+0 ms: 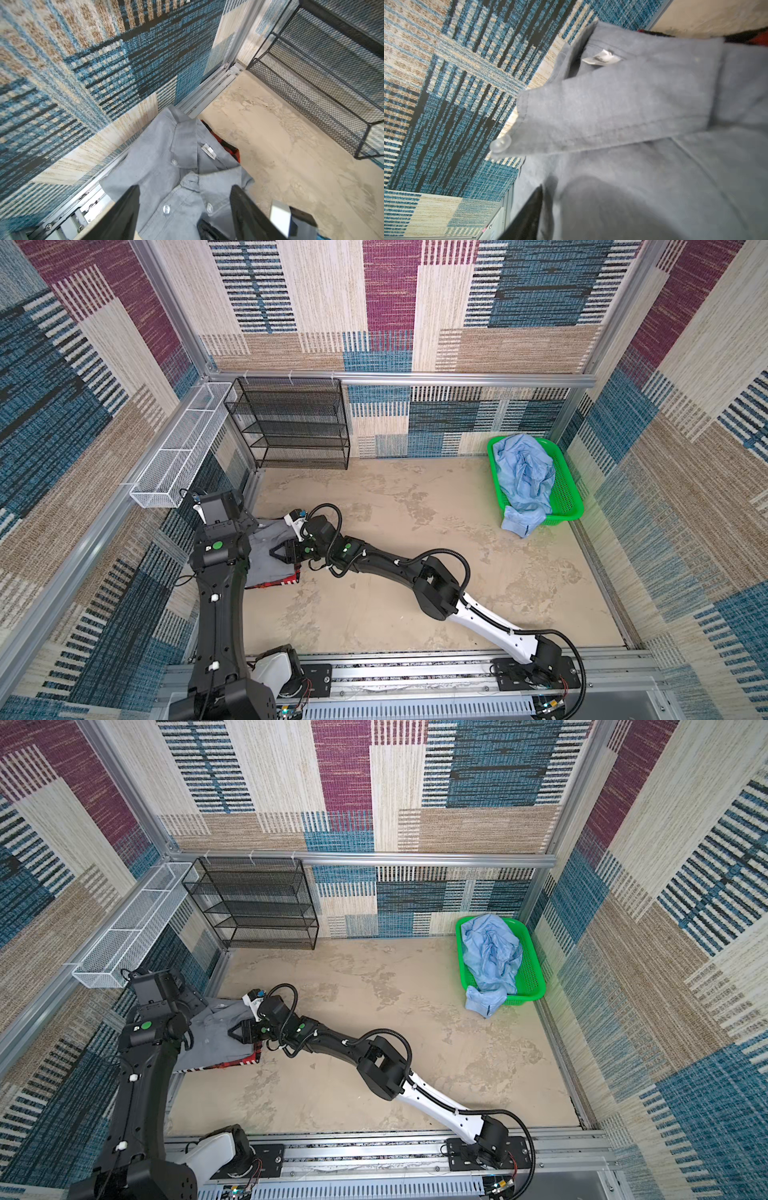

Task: Fold and stack the long sleeve shirts
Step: 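Release the grey shirt on the plaid stack and lift the right gripper away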

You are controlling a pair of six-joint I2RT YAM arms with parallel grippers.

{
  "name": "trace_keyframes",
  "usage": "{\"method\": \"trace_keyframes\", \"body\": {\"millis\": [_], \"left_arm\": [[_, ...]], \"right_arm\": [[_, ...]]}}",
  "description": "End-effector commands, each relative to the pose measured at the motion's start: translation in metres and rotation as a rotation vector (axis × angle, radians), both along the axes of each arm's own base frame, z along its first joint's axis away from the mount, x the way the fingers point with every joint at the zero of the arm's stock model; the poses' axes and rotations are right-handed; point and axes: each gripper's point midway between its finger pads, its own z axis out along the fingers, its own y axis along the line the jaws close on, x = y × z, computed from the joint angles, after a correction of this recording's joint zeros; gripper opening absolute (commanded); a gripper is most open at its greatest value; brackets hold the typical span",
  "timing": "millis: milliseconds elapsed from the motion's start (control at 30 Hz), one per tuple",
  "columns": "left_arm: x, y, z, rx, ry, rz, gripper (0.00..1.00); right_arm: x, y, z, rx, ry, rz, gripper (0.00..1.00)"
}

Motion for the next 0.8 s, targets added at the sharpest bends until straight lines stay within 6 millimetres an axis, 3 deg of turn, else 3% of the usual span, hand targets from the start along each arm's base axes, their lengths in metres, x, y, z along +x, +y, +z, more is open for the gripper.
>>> {"method": "trace_keyframes", "body": {"millis": [0, 133, 233, 333, 533, 633, 700, 767], "left_arm": [[-0.005, -0.011, 0.002, -0.012, -0.035, -0.032, 0.72], [-0.013, -0.016, 0.003, 0.005, -0.046, -0.039, 0.76], [-0.016, -0.021, 0.005, 0.011, -0.058, -0.058, 0.76], [-0.019, -0.025, 0.007, 0.018, -0.07, -0.068, 0.77], [-0.017, -0.047, 0.005, -0.031, -0.096, -0.176, 0.77], [-0.024, -0.048, 0.001, -0.04, -0.088, -0.159, 0.79], [-0.033, -0.044, -0.001, -0.041, -0.082, -0.114, 0.81], [-0.04, -0.043, 0.001, -0.044, -0.091, -0.091, 0.82]], "right_arm": [[0.006, -0.007, 0.049, 0.007, -0.069, -0.042, 0.68], [0.015, -0.022, 0.074, -0.036, -0.102, -0.115, 0.89], [0.026, -0.036, 0.084, -0.075, -0.099, -0.161, 0.97], [0.038, -0.052, 0.096, -0.114, -0.107, -0.199, 0.98], [0.048, -0.084, 0.155, -0.105, -0.203, -0.228, 0.97], [0.038, -0.089, 0.174, -0.067, -0.226, -0.178, 0.86], [0.017, -0.081, 0.177, -0.007, -0.202, -0.054, 0.61], [-0.007, -0.068, 0.17, 0.052, -0.137, 0.098, 0.42]]}}
